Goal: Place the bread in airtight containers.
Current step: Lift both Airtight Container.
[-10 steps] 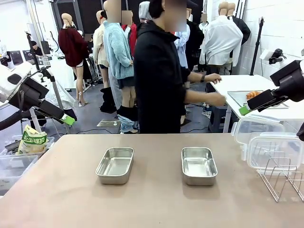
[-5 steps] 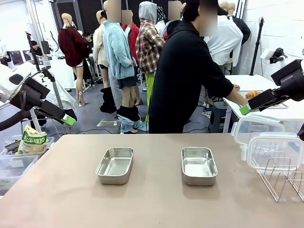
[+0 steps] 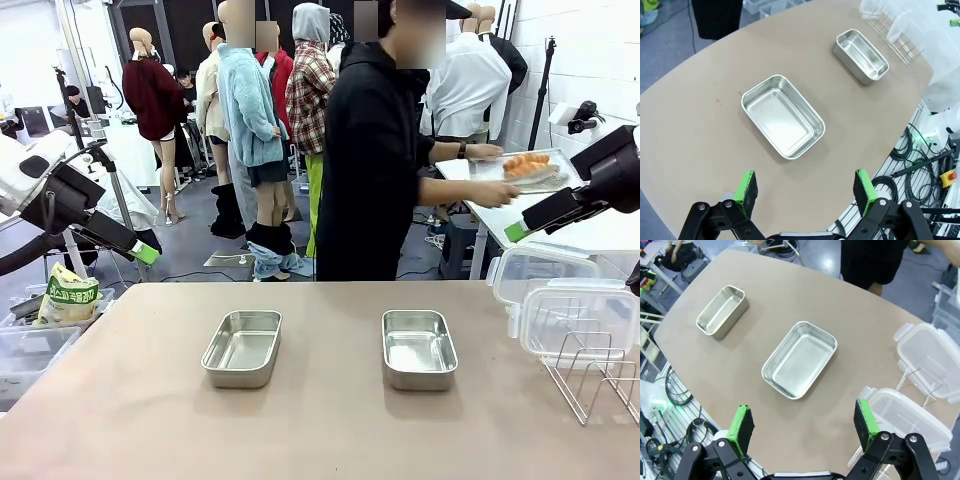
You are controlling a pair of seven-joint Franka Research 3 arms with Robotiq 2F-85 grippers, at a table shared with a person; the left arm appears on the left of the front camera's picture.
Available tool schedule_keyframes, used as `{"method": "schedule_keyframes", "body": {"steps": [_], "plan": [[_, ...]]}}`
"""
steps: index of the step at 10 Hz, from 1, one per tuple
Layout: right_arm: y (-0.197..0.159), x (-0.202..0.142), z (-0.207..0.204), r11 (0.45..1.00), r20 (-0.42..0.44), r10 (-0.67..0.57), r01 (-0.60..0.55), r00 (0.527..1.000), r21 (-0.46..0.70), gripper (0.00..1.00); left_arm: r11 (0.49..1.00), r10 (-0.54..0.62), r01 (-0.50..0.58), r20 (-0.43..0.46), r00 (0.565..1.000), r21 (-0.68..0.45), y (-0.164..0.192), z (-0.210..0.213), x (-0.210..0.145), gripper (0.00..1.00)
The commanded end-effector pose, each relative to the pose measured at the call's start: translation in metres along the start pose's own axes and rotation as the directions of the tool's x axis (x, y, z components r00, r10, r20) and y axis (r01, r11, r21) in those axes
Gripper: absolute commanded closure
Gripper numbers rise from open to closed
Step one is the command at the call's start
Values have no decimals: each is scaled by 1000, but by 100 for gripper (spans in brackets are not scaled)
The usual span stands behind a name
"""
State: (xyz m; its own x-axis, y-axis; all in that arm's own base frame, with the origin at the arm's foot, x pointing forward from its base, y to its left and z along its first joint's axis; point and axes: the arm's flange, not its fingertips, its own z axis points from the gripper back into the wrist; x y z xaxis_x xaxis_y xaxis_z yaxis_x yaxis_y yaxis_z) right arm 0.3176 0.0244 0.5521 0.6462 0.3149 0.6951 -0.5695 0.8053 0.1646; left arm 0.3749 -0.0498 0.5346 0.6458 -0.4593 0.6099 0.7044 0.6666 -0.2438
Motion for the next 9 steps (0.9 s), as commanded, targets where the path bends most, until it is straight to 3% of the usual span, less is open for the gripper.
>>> {"method": "schedule_keyframes", "body": {"steps": [1,9], "plan": [[1,0,0,1000,2,-1,1,1000,14,0,1000,-14,14,5,1000,-16,2,2,-1,0],[1,0,0,1000,2,-1,1,1000,14,0,1000,-14,14,5,1000,-16,2,2,-1,0]]}}
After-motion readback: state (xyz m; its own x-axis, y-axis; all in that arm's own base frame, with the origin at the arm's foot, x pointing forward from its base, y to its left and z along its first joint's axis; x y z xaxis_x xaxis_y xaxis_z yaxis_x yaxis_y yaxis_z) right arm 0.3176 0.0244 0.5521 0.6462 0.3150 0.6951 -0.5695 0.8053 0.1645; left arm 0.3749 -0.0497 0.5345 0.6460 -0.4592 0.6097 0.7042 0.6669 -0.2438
